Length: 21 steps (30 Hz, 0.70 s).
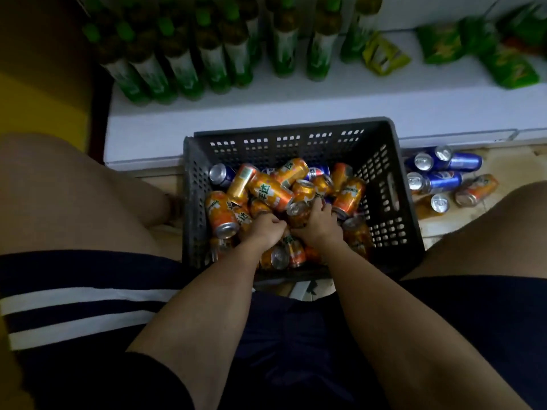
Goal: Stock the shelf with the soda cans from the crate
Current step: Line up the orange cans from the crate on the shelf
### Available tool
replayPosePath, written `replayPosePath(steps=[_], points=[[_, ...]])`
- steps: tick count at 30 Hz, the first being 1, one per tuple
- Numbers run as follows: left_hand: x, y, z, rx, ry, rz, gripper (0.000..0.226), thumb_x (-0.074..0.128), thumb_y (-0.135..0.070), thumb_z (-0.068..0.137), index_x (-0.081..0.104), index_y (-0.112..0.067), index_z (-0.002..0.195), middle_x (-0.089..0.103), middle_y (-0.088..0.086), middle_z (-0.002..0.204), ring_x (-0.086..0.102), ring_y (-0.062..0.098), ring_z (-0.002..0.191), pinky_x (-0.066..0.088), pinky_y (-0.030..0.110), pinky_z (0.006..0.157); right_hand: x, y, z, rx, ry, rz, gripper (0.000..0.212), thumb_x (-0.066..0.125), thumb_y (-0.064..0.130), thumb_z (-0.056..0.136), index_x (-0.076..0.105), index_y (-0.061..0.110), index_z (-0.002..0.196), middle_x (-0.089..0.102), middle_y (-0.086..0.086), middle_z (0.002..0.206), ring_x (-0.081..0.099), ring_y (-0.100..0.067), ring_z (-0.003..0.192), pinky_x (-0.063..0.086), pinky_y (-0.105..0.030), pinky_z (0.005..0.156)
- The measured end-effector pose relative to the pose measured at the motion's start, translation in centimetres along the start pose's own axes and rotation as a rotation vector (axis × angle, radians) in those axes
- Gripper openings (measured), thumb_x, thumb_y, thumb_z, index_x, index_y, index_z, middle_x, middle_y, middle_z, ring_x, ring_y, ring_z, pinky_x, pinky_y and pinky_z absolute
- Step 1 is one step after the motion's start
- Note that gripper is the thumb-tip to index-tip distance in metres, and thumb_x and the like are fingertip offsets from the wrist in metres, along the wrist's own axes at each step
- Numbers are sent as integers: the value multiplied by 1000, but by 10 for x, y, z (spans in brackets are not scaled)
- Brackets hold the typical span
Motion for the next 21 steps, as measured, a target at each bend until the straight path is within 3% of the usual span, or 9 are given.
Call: replayPosePath(steps=[3,7,10,15,19,21], points=[[12,11,10,-36,37,-10,19,51,-29,95,65,-18,88,62,2,84,60,23,88,48,37,86,14,-1,13,-9,29,30,107,76,44,81,2,18,155,13,-15,160,28,-41,141,40,-54,105],[18,13,23,-68,81,30,21,49,-29,94,63,-18,83,62,5,81,59,26,83,46,36,77,23,-7,32,6,15,142,87,80,37,76,25,16,140,47,-14,140,49,-39,125,45,-57,98],[18,6,28,-73,97,42,19,49,-31,93,64,-20,90,63,3,87,59,23,86,46,35,79,23,-12,38,-23,5,192,76,82,35,74,34,18,130,57,-11,127,58,-36,114,49,-54,92],[20,3,32,-79,100,65,24,48,-35,96,65,-19,103,64,5,96,59,22,88,44,33,75,13,-15,34,-82,-55,292,66,83,31,74,45,19,126,61,-6,123,59,-30,111,51,-45,87],[10,-5,26,-26,56,53,25,48,-32,98,63,-18,112,62,1,97,58,19,87,47,34,82,9,-21,24,-17,-63,540,81,84,42,62,44,27,131,57,-5,126,57,-27,114,52,-46,91],[2,-7,21,2,15,50,24,47,-30,100,61,-17,114,59,-3,91,54,11,76,46,30,75,6,-24,18,29,-58,726,79,85,43,59,44,31,125,57,-5,124,59,-26,111,57,-41,79]])
Point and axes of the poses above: each hand's wrist, its own z-axis towards the middle knuckle, its own x-axis out of the palm, y = z × x, the point moved 6 cm from there along z, towards the middle knuckle
